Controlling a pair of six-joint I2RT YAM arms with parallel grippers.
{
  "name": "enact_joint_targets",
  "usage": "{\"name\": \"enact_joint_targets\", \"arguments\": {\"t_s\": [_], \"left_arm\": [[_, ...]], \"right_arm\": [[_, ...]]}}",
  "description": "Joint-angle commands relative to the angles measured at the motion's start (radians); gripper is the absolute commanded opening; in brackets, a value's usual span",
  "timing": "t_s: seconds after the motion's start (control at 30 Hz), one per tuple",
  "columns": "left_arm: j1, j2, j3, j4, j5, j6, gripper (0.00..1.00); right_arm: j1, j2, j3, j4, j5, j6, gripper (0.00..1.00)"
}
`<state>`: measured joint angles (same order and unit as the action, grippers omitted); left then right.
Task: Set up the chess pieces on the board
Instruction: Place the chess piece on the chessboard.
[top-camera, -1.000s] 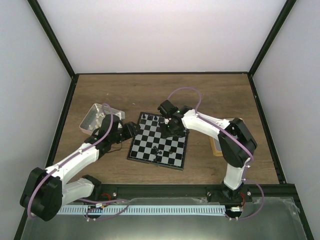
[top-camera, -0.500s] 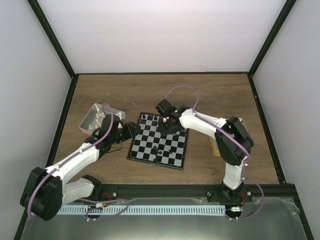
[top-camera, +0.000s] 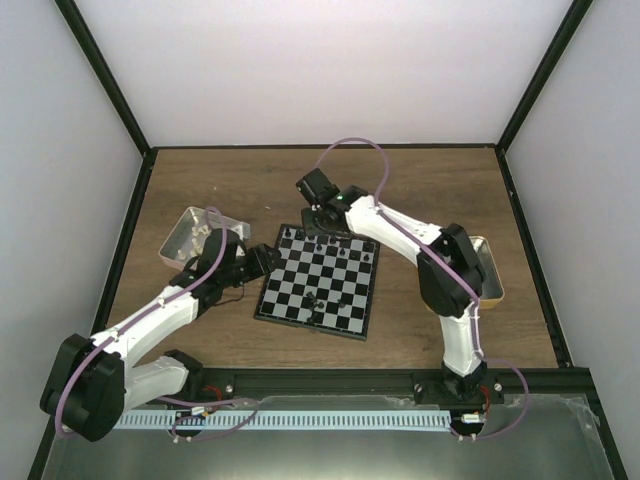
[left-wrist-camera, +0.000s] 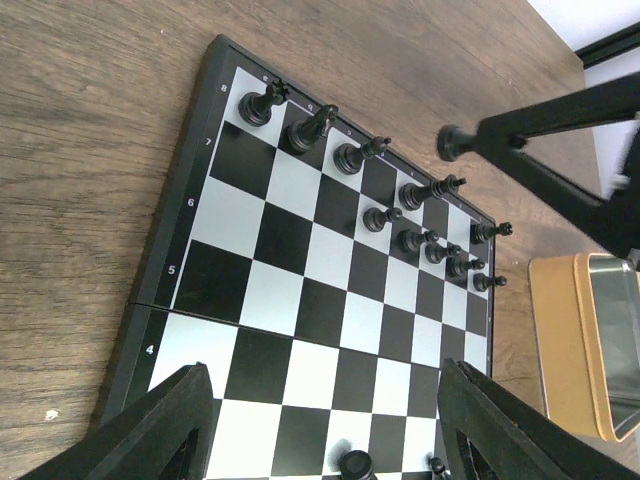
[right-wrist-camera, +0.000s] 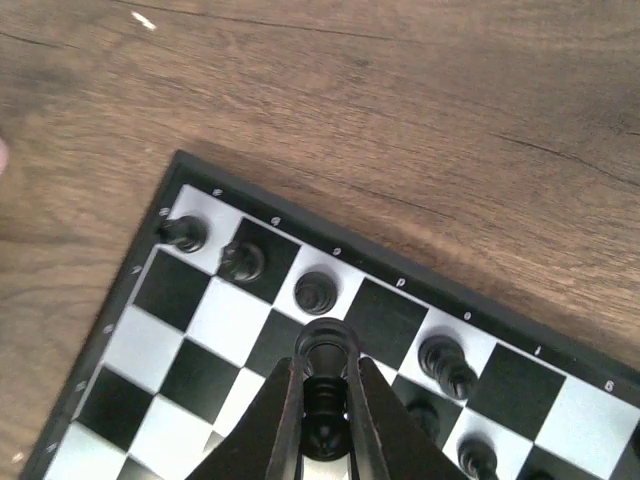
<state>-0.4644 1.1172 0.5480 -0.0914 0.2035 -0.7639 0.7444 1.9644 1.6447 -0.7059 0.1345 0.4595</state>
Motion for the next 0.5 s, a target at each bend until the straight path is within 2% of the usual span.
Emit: {"name": "enact_joint_targets", "arguments": {"t_s": [0.0, 0.47], "left_arm": [[0.004, -0.011, 0.001, 0.002, -0.002, 0.015, 0.64], [0.004, -0.001, -0.001, 0.01, 0.005, 0.014, 0.64]], "right_arm": [[-0.013, 0.081, 0.073, -0.038, 0.056, -0.015, 0.05], [-0.024, 0.19, 0.108, -0.048, 0.077, -0.009, 0.05]]}}
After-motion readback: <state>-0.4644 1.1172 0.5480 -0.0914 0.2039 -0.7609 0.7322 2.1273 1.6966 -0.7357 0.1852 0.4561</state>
